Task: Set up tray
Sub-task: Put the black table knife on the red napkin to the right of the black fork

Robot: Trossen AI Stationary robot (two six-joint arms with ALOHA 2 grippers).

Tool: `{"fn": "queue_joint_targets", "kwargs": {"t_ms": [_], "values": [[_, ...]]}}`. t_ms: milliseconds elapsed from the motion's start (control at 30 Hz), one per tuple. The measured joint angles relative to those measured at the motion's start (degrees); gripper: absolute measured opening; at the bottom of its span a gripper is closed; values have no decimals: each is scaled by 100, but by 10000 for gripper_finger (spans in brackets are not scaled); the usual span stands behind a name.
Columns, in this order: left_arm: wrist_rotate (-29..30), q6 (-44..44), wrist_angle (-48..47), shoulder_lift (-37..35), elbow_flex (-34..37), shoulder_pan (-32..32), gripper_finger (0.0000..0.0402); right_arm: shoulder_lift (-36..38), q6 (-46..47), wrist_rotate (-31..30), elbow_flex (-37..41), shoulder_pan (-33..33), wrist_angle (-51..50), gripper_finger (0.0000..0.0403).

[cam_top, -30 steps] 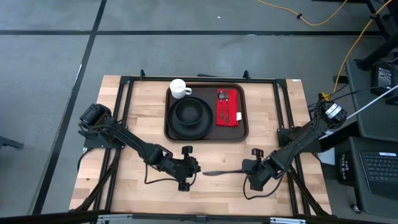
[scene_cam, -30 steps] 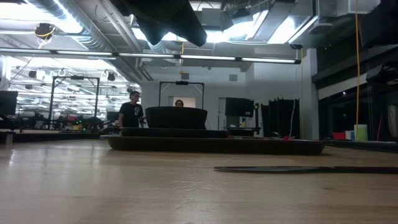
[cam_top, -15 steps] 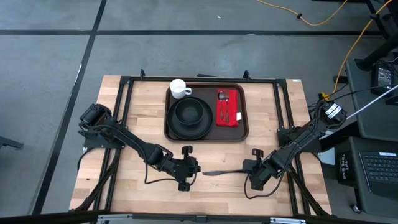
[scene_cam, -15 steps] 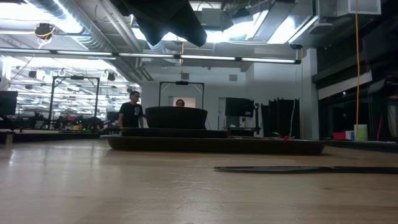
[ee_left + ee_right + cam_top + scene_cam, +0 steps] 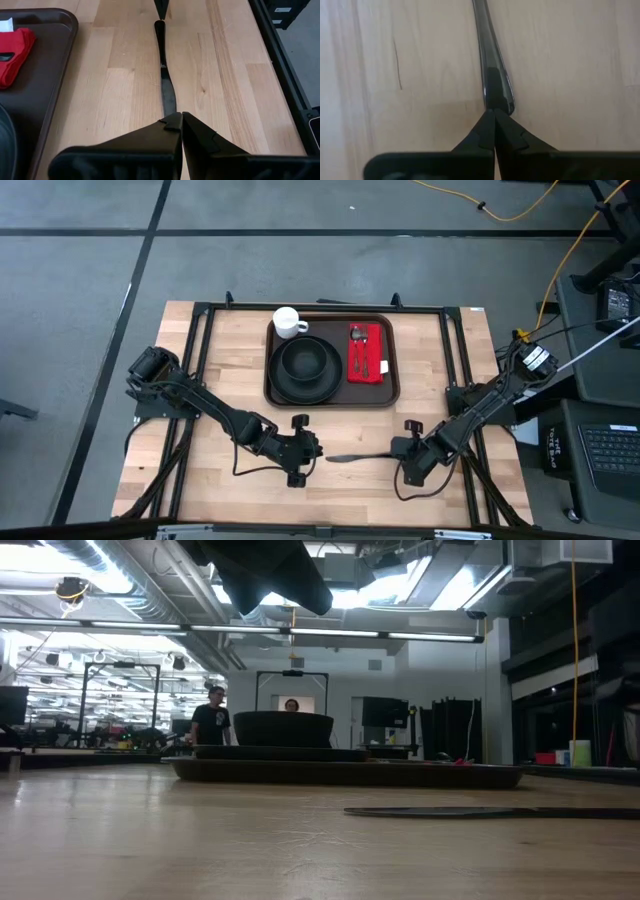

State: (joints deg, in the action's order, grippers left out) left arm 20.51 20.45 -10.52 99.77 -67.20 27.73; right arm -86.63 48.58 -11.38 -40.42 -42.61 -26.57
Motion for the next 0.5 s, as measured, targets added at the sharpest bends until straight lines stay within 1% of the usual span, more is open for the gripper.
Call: {"fn": "queue_joint_targets", "kwargs": {"t_ms": [267, 500], "values": [[35, 0, 1, 0, 0, 0, 4, 0, -70, -102, 25, -2, 27, 0], [37, 0, 0, 0, 0, 0, 4, 0, 84, -106, 153, -2, 33, 0]]}}
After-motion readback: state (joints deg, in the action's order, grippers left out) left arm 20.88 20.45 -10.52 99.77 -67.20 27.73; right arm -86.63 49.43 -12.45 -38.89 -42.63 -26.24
